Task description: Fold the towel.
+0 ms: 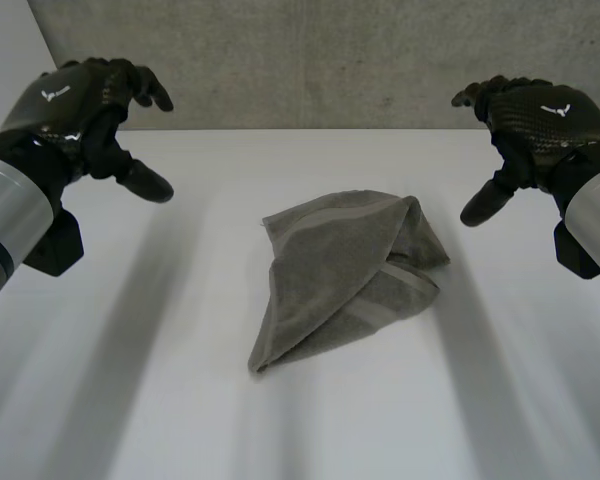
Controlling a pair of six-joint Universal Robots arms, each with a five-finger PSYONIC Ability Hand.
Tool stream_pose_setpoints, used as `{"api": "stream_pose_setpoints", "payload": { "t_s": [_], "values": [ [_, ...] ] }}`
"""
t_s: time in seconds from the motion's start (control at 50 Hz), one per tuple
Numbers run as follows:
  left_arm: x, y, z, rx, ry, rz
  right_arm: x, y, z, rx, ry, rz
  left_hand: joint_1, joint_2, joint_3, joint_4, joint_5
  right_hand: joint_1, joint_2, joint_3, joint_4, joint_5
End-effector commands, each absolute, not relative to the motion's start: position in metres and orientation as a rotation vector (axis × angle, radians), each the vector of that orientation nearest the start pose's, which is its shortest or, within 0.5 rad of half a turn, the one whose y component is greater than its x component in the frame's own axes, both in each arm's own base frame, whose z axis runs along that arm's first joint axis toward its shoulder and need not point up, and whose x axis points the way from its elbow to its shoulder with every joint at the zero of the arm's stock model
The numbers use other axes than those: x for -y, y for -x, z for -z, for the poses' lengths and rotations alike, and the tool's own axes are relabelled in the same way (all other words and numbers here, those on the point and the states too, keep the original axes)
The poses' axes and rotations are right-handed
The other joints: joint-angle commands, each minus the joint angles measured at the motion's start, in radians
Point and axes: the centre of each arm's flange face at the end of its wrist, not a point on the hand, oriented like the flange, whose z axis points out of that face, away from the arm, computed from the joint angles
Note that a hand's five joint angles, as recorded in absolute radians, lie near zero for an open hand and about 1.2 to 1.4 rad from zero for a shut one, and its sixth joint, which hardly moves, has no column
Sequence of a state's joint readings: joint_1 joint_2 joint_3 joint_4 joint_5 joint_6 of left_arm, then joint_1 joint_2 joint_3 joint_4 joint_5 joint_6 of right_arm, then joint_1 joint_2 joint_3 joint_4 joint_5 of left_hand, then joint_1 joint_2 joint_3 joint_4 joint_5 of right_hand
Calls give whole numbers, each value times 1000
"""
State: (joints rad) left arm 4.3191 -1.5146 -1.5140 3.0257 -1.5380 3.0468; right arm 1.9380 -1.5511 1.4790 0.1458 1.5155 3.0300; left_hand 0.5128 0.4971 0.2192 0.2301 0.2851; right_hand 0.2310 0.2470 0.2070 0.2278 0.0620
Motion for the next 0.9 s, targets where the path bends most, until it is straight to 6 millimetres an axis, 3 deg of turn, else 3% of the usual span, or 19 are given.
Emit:
{"api": "stream_pose_setpoints", "payload": {
  "t_s": [0.02,0.6,0.64,0.72,0.76,0.78,0.82,0.86,0.9],
  "values": [
    [224,240,-315,-2552,-438,2350,233,-238,-313,-2107,584,1948,-61,-46,-45,-56,-8,-56,-73,-32,-53,-62],
    [230,248,-313,-2529,-489,2395,233,-241,-314,-2078,624,1959,-91,-75,-45,-56,-38,-56,-73,-32,-53,-62],
    [241,257,-306,-2517,-552,2418,235,-242,-311,-2075,653,1963,-114,-99,-45,-56,-61,-56,-73,-32,-53,-62],
    [255,270,-292,-2518,-704,2414,241,-254,-286,-2107,789,1914,-117,-102,-45,-56,-64,-56,-73,-32,-53,-62],
    [267,284,-274,-2521,-894,2380,244,-257,-277,-2120,812,1903,-126,-110,-45,-56,-73,-56,-73,-32,-53,-62],
    [267,285,-274,-2521,-895,2379,244,-257,-277,-2121,812,1903,-126,-110,-45,-56,-73,-56,-73,-32,-53,-62],
    [273,292,-264,-2517,-1000,2354,258,-263,-253,-2138,813,1887,-129,-113,-45,-56,-76,-56,-73,-32,-53,-62],
    [285,304,-246,-2473,-1180,2307,265,-264,-245,-2136,793,1904,-132,-116,-45,-56,-79,-56,-73,-32,-53,-62],
    [292,308,-235,-2440,-1252,2277,270,-265,-239,-2135,766,1926,-132,-116,-45,-56,-79,-56,-73,-32,-53,-62]
  ]
}}
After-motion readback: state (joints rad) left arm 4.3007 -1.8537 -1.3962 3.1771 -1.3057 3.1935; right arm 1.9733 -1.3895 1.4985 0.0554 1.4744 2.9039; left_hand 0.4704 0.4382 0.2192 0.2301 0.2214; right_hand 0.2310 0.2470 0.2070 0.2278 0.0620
